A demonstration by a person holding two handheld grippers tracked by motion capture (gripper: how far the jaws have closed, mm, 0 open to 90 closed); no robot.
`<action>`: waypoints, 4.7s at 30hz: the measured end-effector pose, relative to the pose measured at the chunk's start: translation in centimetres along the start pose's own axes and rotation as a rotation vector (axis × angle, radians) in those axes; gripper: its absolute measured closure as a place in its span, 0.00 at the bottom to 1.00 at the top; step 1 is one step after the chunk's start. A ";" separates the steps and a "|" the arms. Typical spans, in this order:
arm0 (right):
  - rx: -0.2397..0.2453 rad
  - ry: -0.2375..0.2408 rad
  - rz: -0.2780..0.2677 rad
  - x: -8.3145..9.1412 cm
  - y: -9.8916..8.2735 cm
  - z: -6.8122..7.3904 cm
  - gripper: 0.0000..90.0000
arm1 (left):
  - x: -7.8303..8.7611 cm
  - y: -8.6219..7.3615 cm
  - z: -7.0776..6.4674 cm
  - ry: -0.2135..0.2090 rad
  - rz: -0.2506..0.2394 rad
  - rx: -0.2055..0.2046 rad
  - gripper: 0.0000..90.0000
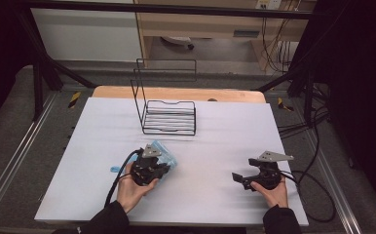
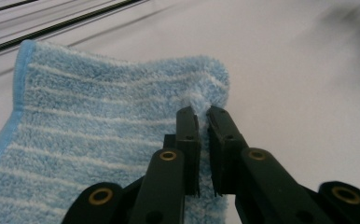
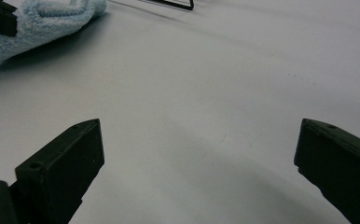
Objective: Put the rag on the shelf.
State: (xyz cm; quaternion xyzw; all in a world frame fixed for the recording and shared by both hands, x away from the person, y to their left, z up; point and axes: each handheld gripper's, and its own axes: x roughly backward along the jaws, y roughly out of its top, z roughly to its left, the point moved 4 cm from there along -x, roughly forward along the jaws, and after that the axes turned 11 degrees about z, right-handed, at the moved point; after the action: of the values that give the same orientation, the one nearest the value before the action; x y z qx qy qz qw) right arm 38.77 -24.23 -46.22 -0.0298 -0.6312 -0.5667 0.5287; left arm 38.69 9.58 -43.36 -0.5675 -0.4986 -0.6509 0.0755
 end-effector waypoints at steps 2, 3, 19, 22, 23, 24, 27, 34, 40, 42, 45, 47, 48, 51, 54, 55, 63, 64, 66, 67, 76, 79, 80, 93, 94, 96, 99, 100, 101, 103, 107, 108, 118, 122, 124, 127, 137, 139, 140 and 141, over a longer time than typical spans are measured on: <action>-0.004 0.000 -0.005 0.0 0.0 0.0 0.02 | -0.5 0.3 -0.4 -0.009 0.007 0.001 0.92; -0.005 -0.001 -0.006 0.1 0.0 0.0 0.02 | -0.8 0.4 -0.6 -0.006 0.009 0.003 0.92; 0.002 -0.012 -0.007 0.0 0.1 0.3 0.03 | -3.4 0.2 -1.1 -0.073 0.074 -0.060 0.75; 0.006 -0.013 -0.016 0.0 0.3 0.5 0.03 | -2.2 0.2 -0.7 -0.087 0.070 -0.082 0.69; 0.001 -0.010 -0.017 0.0 0.4 0.6 0.03 | -1.8 0.2 -0.5 -0.087 0.064 -0.081 0.63; 0.001 -0.010 -0.017 0.0 0.4 0.6 0.03 | -1.4 0.3 -0.2 -0.088 0.058 -0.083 0.63; -0.004 -0.009 -0.024 -0.1 0.6 1.0 0.04 | -0.1 0.3 0.8 -0.070 0.038 -0.094 0.51; -0.011 -0.015 -0.038 -0.2 1.3 1.7 0.06 | 2.6 -0.4 5.2 -0.027 -0.004 -0.061 0.33; -0.022 -0.027 -0.039 -1.1 2.7 3.3 0.09 | 3.8 -2.4 8.6 0.030 0.015 -0.029 0.29; -0.022 -0.027 -0.038 -1.3 3.0 3.6 0.09 | 3.7 -3.1 9.4 0.023 0.025 -0.020 0.31; -0.011 -0.029 -0.009 -2.6 3.9 5.2 0.11 | 3.3 -4.0 10.2 0.021 0.033 -0.009 0.43; 0.003 -0.024 0.010 -3.5 4.4 6.0 0.14 | 3.0 -4.2 10.6 0.021 0.048 -0.007 0.47; 0.003 -0.017 0.021 -3.9 4.6 6.4 0.16 | 2.7 -4.2 10.7 0.023 0.054 -0.005 0.49; 0.013 0.003 0.035 -5.2 5.4 7.7 0.26 | 2.0 -4.0 10.9 0.035 0.066 -0.004 0.54; 0.009 0.014 0.041 -6.4 6.2 8.8 0.35 | 1.4 -4.0 11.0 0.028 0.076 -0.007 0.58; 0.009 0.014 0.041 -6.4 6.2 8.8 0.35 | 1.3 -4.1 11.0 0.023 0.079 -0.006 0.58; 0.002 0.001 0.080 -10.1 6.8 10.6 0.57 | 0.8 -4.4 10.9 -0.007 0.090 -0.013 0.70; 0.002 0.001 0.080 -10.1 6.8 10.6 0.57 | 0.8 -4.4 10.9 -0.010 0.092 -0.011 0.70; -0.010 -0.001 0.088 -10.5 6.5 10.8 0.63 | 0.7 -4.4 10.9 -0.019 0.098 -0.004 0.74; -0.010 -0.001 0.088 -10.5 6.5 10.8 0.63 | 0.7 -4.4 10.8 -0.023 0.099 -0.001 0.74; -0.040 0.018 0.090 -11.5 5.9 11.1 0.85 | 0.8 -4.6 10.6 -0.026 0.112 0.023 0.86; -0.045 0.025 0.090 -11.6 5.9 11.2 0.90 | 0.9 -4.6 10.6 -0.025 0.109 0.036 0.87; -0.041 0.024 0.089 -11.5 5.9 11.1 0.92 | 1.0 -4.6 10.5 -0.025 0.109 0.038 0.88; -0.022 0.027 0.097 -9.4 7.5 10.3 0.96 | 1.7 -5.0 8.8 -0.035 0.082 0.014 0.97; -0.022 0.027 0.097 -9.4 7.5 10.3 0.96 | 1.6 -4.9 8.6 -0.032 0.080 0.007 0.97; -0.012 0.011 0.098 -9.4 7.7 9.9 0.96 | 1.6 -4.6 8.3 -0.012 0.061 -0.007 0.97; 0.004 -0.017 0.109 -9.6 7.9 9.3 0.96 | 1.8 -4.0 8.4 0.005 0.012 -0.015 0.94; 0.007 -0.025 0.112 -9.7 7.9 9.2 0.96 | 1.9 -3.8 8.6 0.011 0.004 -0.012 0.92; 0.010 -0.031 0.116 -9.8 7.9 9.1 0.96 | 1.9 -3.6 8.8 0.024 0.000 -0.007 0.90; 0.019 -0.043 0.120 -10.0 7.8 9.0 0.96 | 1.6 -3.4 9.3 0.046 0.000 0.000 0.81; 0.022 -0.056 0.125 -10.5 7.7 8.8 0.94 | 0.6 -3.6 9.8 0.034 0.033 0.008 0.71; 0.022 -0.061 0.126 -10.5 7.7 8.8 0.94 | 0.5 -3.6 9.8 0.027 0.035 0.013 0.71; 0.012 -0.069 0.129 -11.4 7.8 8.4 0.95 | -0.5 -3.7 9.3 -0.019 0.056 -0.009 0.87; 0.016 -0.066 0.120 -11.5 7.8 8.3 0.96 | -0.4 -3.8 8.8 -0.002 0.067 -0.023 0.94; 0.019 -0.067 0.118 -11.5 7.9 8.2 0.96 | -0.2 -3.9 8.6 -0.009 0.072 -0.015 0.95; 0.028 -0.070 0.112 -11.4 8.1 8.0 0.96 | 0.1 -4.3 8.2 -0.031 0.082 -0.015 0.95; 0.051 -0.016 0.085 -12.2 9.9 7.2 0.96 | 1.0 -6.0 6.1 -0.046 0.070 0.015 0.95; 0.071 -0.018 0.078 -12.5 10.3 7.1 0.96 | 1.0 -6.1 5.8 -0.033 0.064 0.016 0.95; 0.072 -0.018 0.077 -12.7 10.4 7.1 0.96 | 1.0 -6.1 5.6 -0.033 0.058 0.016 0.95; 0.083 -0.017 0.067 -13.1 10.7 7.0 0.96 | 1.0 -6.1 5.4 -0.027 0.057 0.017 0.95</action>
State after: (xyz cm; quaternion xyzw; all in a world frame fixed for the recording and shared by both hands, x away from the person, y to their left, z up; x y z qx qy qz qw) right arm 46.95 -7.81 -46.70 -0.0338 -0.6573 -0.5219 0.5426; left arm 37.86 17.08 -46.74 -0.5894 -0.4888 -0.6366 0.0920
